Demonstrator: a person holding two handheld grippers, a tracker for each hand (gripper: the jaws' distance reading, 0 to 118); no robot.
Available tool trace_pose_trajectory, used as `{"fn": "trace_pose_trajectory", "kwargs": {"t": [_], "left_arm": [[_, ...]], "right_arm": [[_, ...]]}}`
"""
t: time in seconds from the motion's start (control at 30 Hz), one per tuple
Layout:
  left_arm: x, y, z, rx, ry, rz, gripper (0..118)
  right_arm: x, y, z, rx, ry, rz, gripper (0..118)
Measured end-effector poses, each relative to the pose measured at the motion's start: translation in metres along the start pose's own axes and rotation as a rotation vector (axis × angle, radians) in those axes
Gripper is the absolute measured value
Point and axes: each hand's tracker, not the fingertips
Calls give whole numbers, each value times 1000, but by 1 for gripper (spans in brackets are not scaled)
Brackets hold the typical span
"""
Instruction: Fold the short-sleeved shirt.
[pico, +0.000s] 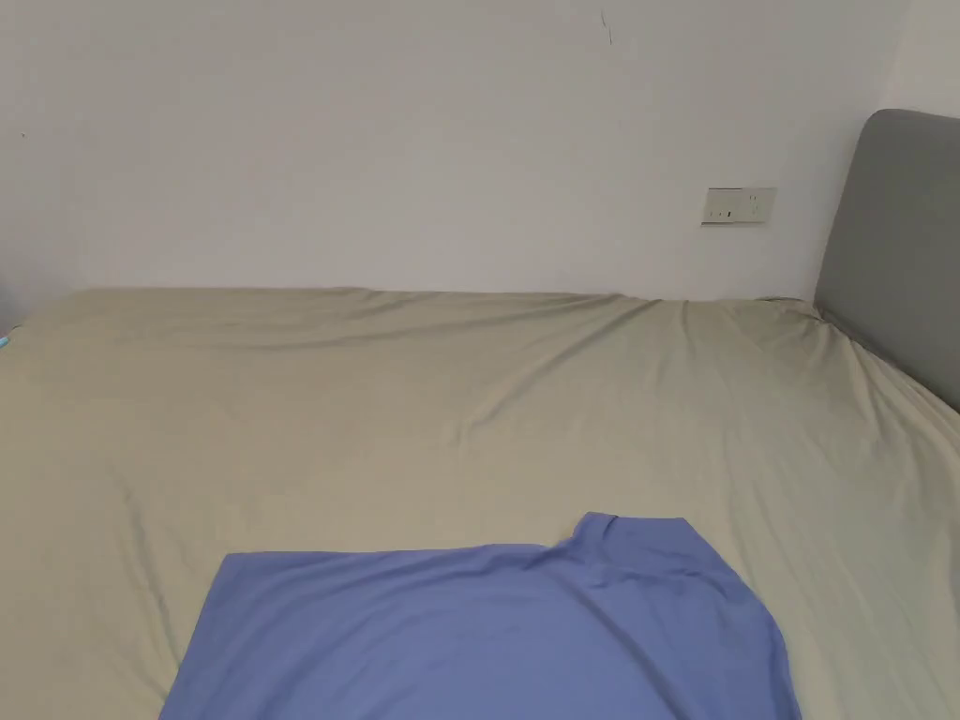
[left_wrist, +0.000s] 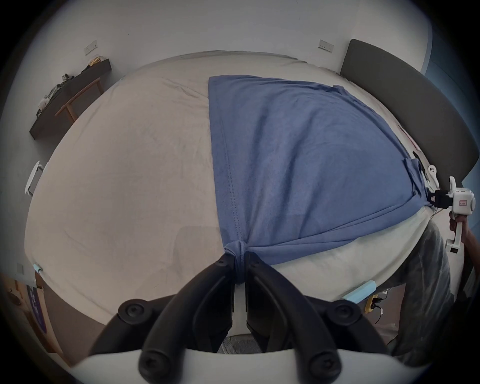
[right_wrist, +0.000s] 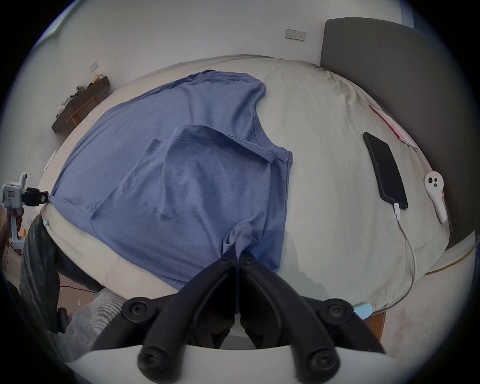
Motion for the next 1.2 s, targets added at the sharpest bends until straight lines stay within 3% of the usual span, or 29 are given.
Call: {"fn": "trace_pose_trajectory", "kwargs": {"t": [0.07, 0.17, 0.2, 0.3, 0.33, 0.47, 0.57, 0.73, 0.77, 0.8, 0.83, 0.87, 0.93, 0.97, 1.0, 1.1, 1.13, 1.17, 1.2], "left_arm": [[-5, 0, -2, 6, -38, 76, 10], [-15, -2, -5, -33, -6, 106, 79], [-16, -2, 2, -25, -11, 100, 89], [-26, -1, 28, 98, -22, 94, 112], [-29, 2, 35, 123, -27, 103, 114], [-29, 22, 39, 127, -63, 97, 114], [-21, 36, 17, 33, -54, 56, 114], [-6, 42, -40, -161, -50, -66, 111], [-3, 41, -47, -181, -63, -91, 104], [2, 40, -52, -197, -71, -115, 89], [4, 41, -45, -164, -53, -84, 88], [3, 46, -43, -172, -60, -65, 79], [-3, 51, -36, -154, -96, 34, 33], [-4, 51, -34, -118, -113, 55, 0], [2, 48, -31, -77, -66, 21, 1], [20, 37, -29, -96, -1, -138, 1], [24, 34, -28, -95, 10, -165, 1], [24, 37, -28, -85, 12, -156, 1], [23, 38, -26, -86, 2, -139, 1]], "right_arm": [[4, -2, 2, 15, 12, -24, 17], [8, -3, 4, 51, -111, -28, 87], [9, -2, 7, 31, -157, -21, 102], [17, -1, 37, 109, -144, -52, 102], [19, -2, 48, 163, -140, -78, 102], [18, -1, 64, 222, -159, -87, 102], [17, -1, 55, 211, -144, -92, 101], [10, -1, 36, 129, -86, -99, 102], [7, -1, 34, 127, -78, -87, 102], [5, 0, 31, 119, -64, -74, 102], [4, 1, 26, 106, -46, -69, 102], [3, 3, 23, 92, -29, -67, 101], [0, 5, 12, 44, 76, -68, 102], [-1, 5, 5, 21, 113, -60, 101], [-2, 6, -2, -12, 128, -53, 95], [-15, 7, -9, 10, 33, 18, 67], [-14, 9, -7, 19, 83, 14, 49], [-13, 13, -5, 17, 119, -6, 22], [-10, 17, -2, 28, 121, -27, 8]]}}
